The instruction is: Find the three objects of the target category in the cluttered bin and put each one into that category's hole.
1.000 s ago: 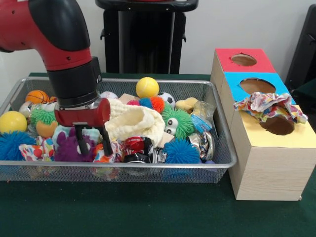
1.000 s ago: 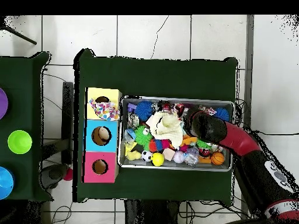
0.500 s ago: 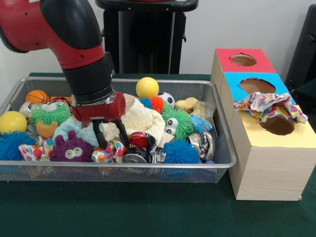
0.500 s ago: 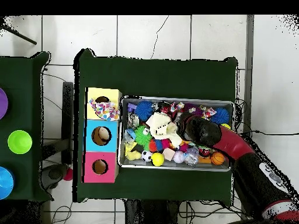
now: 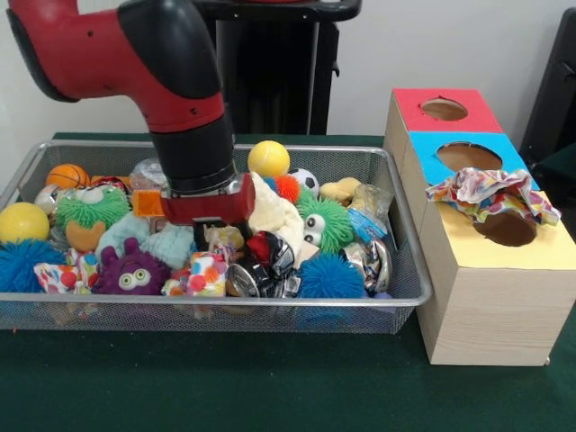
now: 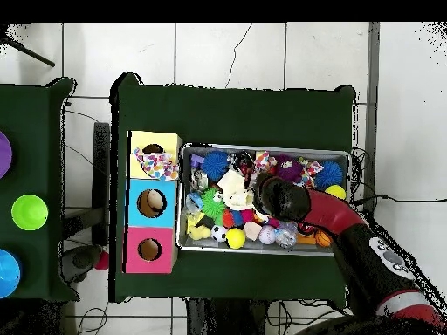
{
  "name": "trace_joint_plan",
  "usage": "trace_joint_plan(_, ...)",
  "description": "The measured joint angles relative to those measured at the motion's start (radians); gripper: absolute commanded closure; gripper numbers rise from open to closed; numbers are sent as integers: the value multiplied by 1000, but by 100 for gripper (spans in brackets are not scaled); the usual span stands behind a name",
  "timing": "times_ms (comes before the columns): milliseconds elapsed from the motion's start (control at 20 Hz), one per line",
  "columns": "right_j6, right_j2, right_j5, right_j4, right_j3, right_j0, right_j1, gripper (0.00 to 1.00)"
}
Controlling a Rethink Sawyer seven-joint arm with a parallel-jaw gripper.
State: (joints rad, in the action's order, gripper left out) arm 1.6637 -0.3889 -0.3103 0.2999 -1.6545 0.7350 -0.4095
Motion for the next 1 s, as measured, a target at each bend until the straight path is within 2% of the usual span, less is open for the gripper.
trace_joint_plan(300,0,43,65,91,35,-80,-21,0)
trace_joint_plan(350,0,51,75,106,43,-94,-25,100)
trace_joint_plan(500,0,64,79,145,52,-114,-35,100)
trace_joint_plan(1000,0,65,62,279,70,-117,-55,100)
